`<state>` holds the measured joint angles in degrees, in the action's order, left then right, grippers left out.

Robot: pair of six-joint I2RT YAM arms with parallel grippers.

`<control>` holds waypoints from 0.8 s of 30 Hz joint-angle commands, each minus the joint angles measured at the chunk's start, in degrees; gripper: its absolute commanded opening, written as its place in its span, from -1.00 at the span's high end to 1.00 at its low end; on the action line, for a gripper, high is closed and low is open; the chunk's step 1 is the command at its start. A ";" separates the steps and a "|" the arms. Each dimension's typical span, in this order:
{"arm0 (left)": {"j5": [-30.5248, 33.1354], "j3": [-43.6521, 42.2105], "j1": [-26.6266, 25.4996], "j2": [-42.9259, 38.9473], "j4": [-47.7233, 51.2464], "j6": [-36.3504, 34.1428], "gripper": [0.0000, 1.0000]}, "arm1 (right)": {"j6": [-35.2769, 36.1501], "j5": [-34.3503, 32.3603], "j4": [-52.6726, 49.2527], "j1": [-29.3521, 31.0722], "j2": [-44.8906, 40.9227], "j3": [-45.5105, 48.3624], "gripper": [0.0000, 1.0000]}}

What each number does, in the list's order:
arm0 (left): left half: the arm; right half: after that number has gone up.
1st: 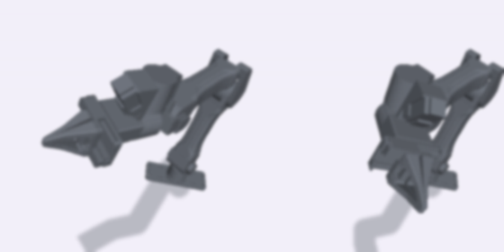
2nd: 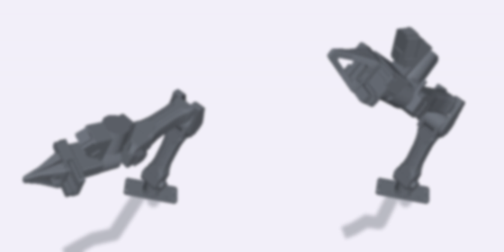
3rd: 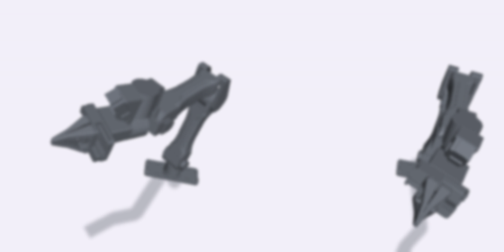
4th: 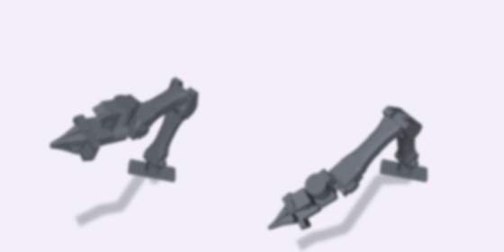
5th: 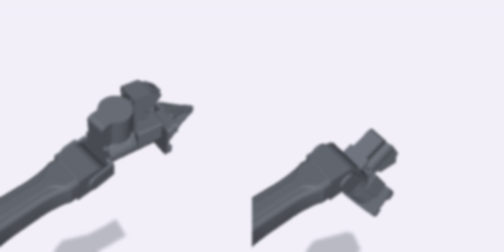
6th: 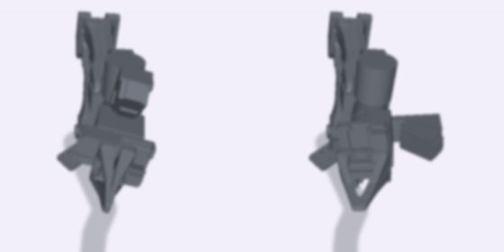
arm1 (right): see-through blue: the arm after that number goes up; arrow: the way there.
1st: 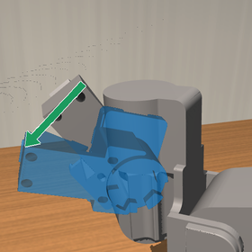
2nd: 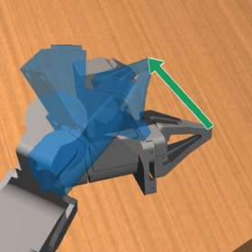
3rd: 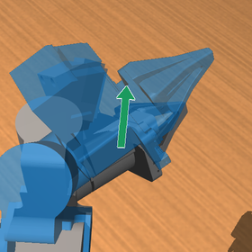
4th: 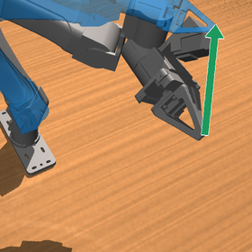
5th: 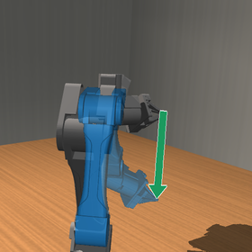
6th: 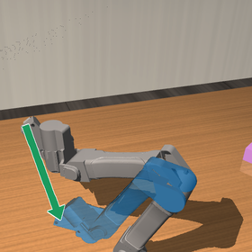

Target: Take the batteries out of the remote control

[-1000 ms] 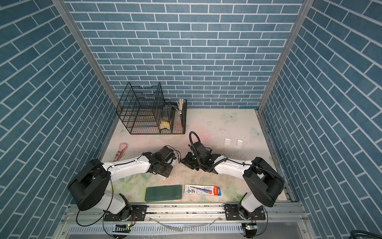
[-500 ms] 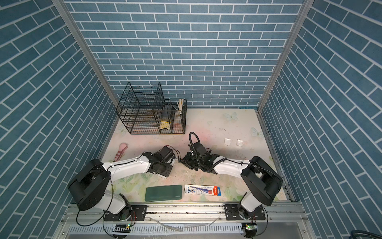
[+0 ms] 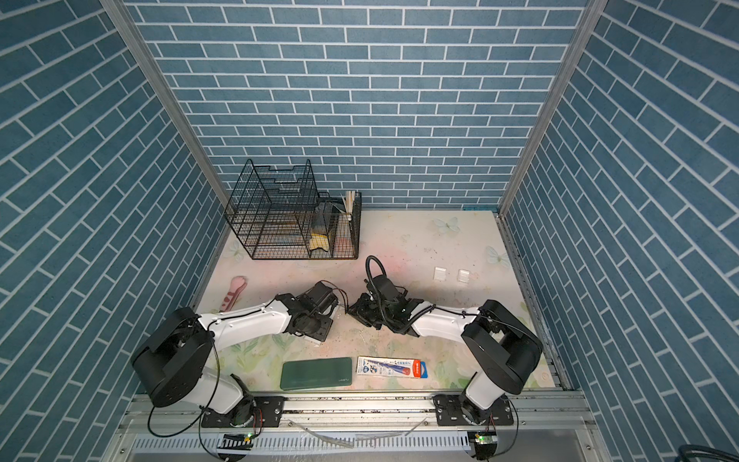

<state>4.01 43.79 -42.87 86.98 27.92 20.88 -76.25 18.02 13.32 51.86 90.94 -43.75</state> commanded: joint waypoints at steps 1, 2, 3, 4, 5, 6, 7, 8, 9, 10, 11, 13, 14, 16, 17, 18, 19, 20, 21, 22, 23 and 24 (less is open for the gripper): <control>-4.36 0.18 -1.42 1.70 0.37 -4.45 0.54 | 0.91 3.24 4.88 1.19 1.16 -2.10 1.00; -4.36 0.22 -1.51 1.79 0.36 -4.50 0.54 | 1.09 3.25 4.46 1.05 0.96 -2.34 1.00; -4.36 0.24 -1.51 1.88 0.38 -4.58 0.53 | 1.18 3.29 4.19 0.97 0.72 -2.55 1.00; -4.45 0.24 -1.60 1.95 0.38 -4.61 0.54 | 1.23 3.34 3.98 0.95 0.55 -2.73 1.00; -4.45 0.33 -1.60 1.97 0.39 -4.61 0.54 | 1.39 3.34 3.58 0.89 0.24 -2.99 1.00; -4.46 0.33 -1.69 1.99 0.42 -4.67 0.54 | 1.66 3.34 3.05 0.84 0.06 -3.32 1.00; -4.45 0.37 -1.69 2.05 0.44 -4.63 0.54 | 1.95 3.34 2.52 0.79 -0.10 -3.59 1.00; -4.45 0.42 -1.69 2.10 0.43 -4.64 0.55 | 2.30 3.33 1.99 0.75 -0.29 -3.92 1.00; -4.45 0.42 -1.75 2.22 0.46 -4.69 0.55 | 2.45 3.42 1.72 0.69 -0.39 -4.11 1.00; -4.45 0.51 -1.78 2.31 0.55 -4.70 0.55 | 2.50 3.42 1.53 0.71 -0.57 -4.28 1.00; -4.45 0.52 -1.78 2.32 0.55 -4.67 0.55 | 2.59 3.47 1.36 0.60 -0.72 -4.41 1.00; -4.36 0.51 -1.86 2.36 0.55 -4.78 0.55 | 2.68 3.42 1.03 0.53 -0.99 -4.60 1.00; -4.31 0.56 -1.95 2.30 0.51 -4.70 0.55 | 2.77 3.42 1.02 0.55 -1.07 -4.63 1.00; -4.27 0.53 -1.95 2.39 0.61 -4.63 0.55 | 2.76 3.33 1.04 0.45 -1.18 -4.68 1.00; -4.28 0.57 -1.95 2.40 0.64 -4.70 0.55 | 2.77 3.27 1.01 0.46 -1.28 -4.68 1.00; -4.28 0.64 -2.01 2.41 0.64 -4.64 0.56 | 2.77 3.18 1.00 0.48 -1.44 -4.69 1.00; -4.27 0.59 -2.04 2.41 0.62 -4.62 0.55 | 2.79 3.09 0.98 0.46 -1.61 -4.76 1.00; -4.20 0.59 -2.04 2.49 0.64 -4.63 0.55 | 2.86 2.99 0.89 0.49 -1.80 -4.78 1.00; -4.19 0.62 -2.04 2.49 0.68 -4.64 0.56 | 2.93 2.98 0.67 0.44 -1.88 -4.86 1.00; -4.19 0.59 -2.04 2.49 0.64 -4.70 0.56 | 2.94 2.91 0.61 0.49 -2.09 -4.95 1.00; -4.11 0.67 -2.10 2.48 0.60 -4.67 0.56 | 2.95 2.87 0.56 0.45 -2.29 -5.03 1.00; -4.10 0.67 -2.13 2.54 0.64 -4.63 0.56 | 3.00 2.81 0.36 0.44 -2.42 -5.16 1.00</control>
<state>4.36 44.45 -43.07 87.50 28.60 20.23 -75.11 18.02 10.15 51.70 90.56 -45.23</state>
